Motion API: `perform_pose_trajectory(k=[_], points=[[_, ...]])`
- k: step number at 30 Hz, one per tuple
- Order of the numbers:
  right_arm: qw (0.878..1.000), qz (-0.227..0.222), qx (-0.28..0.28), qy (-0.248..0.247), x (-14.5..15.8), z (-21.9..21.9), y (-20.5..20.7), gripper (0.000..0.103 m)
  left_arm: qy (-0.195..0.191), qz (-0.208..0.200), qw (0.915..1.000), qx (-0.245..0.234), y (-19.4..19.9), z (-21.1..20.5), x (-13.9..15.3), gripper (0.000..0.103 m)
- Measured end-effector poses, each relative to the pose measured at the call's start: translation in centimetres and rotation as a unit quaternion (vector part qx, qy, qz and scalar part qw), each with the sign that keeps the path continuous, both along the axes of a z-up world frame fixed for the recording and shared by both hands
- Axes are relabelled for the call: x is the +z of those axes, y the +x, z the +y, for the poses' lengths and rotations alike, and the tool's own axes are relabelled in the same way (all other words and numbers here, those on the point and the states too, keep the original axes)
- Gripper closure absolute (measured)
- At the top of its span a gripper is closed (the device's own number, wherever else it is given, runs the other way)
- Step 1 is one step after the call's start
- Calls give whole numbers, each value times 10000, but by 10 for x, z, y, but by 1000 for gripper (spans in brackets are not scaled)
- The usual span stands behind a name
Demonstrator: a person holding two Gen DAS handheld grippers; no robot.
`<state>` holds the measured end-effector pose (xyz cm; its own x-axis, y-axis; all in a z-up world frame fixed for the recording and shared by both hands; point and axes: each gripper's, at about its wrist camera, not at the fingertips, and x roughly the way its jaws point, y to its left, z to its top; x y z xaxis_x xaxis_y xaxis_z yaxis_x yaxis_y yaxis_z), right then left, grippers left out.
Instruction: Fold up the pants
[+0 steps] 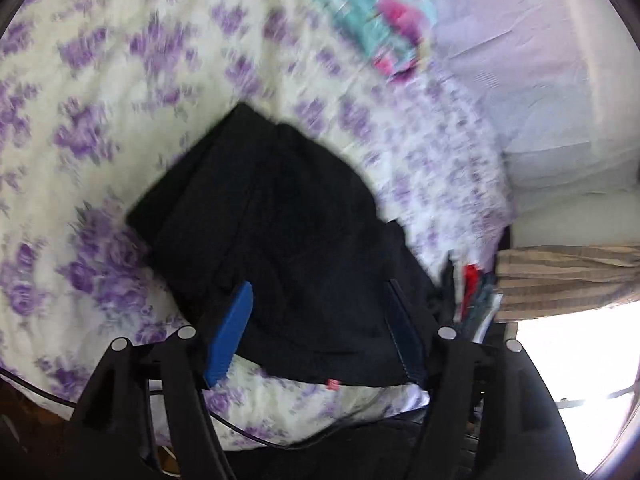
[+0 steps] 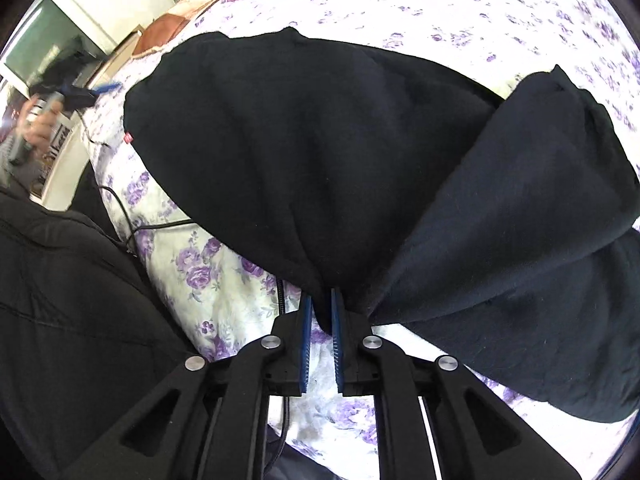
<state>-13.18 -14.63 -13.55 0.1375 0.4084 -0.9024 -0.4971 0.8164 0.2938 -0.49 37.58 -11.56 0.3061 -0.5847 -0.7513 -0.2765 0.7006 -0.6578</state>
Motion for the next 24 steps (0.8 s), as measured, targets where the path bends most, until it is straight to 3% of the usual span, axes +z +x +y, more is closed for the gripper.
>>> perform_pose_trajectory(k=[2,5,6,7,8,11,15,17,21,24], points=[[9995,-11,-141,288,17,-8,1,93,211,273,9993,167,1,-2,-22,41],[9955,-366,-503,710,55,-20,7,88,-16,253,9969,741,-9,7,-35,41],[9917,-664,-808,746,71,-24,14,81,-40,212,9963,829,-11,8,-36,41],[9872,-870,-1134,711,81,-27,23,57,-21,173,9961,867,-13,6,-36,40],[9818,-984,-1458,722,88,-30,33,41,25,140,9962,861,-16,3,-36,40],[9776,-416,-1766,1064,86,-32,58,42,300,120,9972,674,-14,-7,-32,38],[9888,-129,-1483,-52,52,-28,28,43,346,91,9980,524,-18,1,-30,34],[9863,-115,-1643,-104,49,-35,18,49,215,79,9981,578,-20,4,-33,34],[9737,-763,-2145,8,71,-32,38,51,-49,175,9979,626,-16,8,-39,26],[9562,-1354,-2494,-722,67,-12,72,51,-74,222,9983,542,-7,2,-39,14]])
